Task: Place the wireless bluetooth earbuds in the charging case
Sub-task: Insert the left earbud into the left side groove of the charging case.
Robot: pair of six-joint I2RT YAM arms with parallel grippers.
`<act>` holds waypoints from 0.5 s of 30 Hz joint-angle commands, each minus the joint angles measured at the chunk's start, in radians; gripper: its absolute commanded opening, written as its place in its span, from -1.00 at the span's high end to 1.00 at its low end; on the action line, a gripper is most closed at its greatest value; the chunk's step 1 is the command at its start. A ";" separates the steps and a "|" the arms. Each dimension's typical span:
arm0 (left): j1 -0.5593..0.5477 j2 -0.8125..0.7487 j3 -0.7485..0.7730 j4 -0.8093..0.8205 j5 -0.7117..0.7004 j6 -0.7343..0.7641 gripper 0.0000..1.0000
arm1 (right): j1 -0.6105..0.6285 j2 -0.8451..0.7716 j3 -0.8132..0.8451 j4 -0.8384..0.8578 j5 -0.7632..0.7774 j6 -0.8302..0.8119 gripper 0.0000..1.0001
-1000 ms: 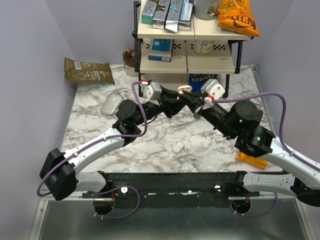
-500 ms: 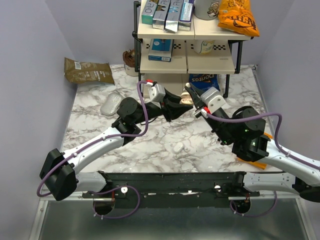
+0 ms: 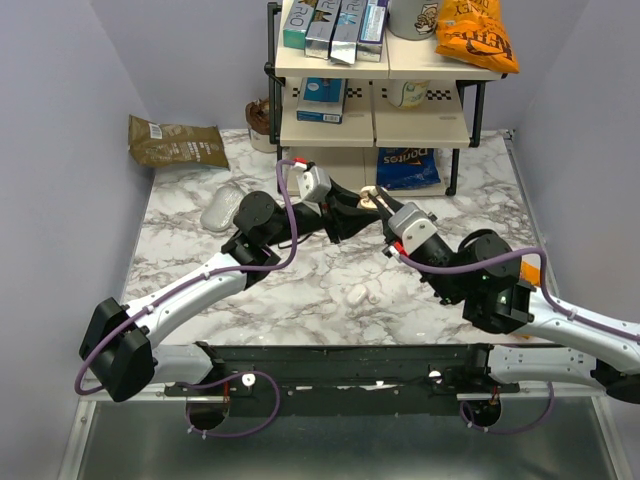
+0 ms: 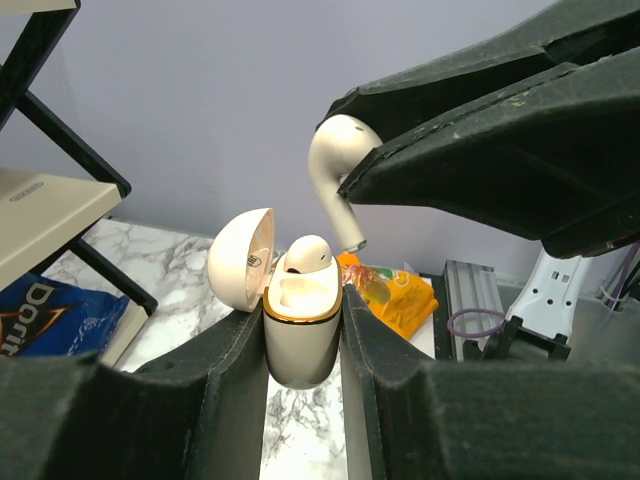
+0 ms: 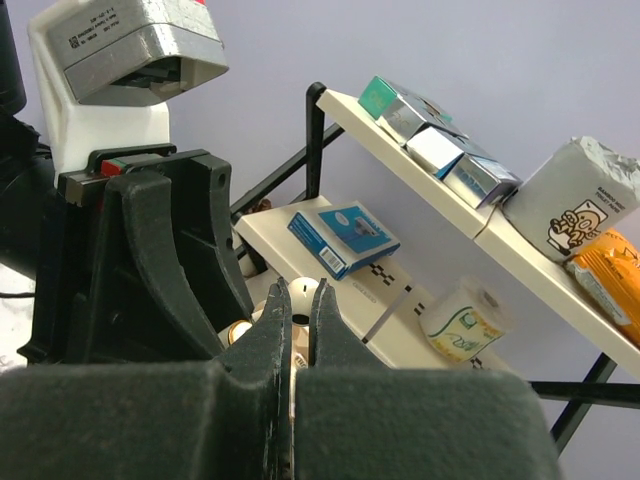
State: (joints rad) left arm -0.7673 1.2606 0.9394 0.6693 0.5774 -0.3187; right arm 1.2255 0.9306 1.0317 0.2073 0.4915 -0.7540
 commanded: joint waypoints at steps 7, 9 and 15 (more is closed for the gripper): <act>0.003 -0.007 0.036 -0.002 0.033 -0.002 1.00 | 0.012 -0.016 -0.027 -0.014 0.035 -0.033 0.99; 0.003 -0.006 0.038 -0.002 0.033 -0.002 1.00 | 0.012 -0.013 -0.032 -0.011 0.033 -0.034 0.99; 0.003 -0.007 0.038 0.007 0.036 -0.010 1.00 | 0.012 0.000 -0.048 0.009 0.050 -0.048 0.99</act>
State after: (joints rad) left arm -0.7670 1.2606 0.9424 0.6548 0.5816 -0.3191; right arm 1.2297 0.9241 1.0061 0.2070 0.5064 -0.7761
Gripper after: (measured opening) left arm 0.368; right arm 0.036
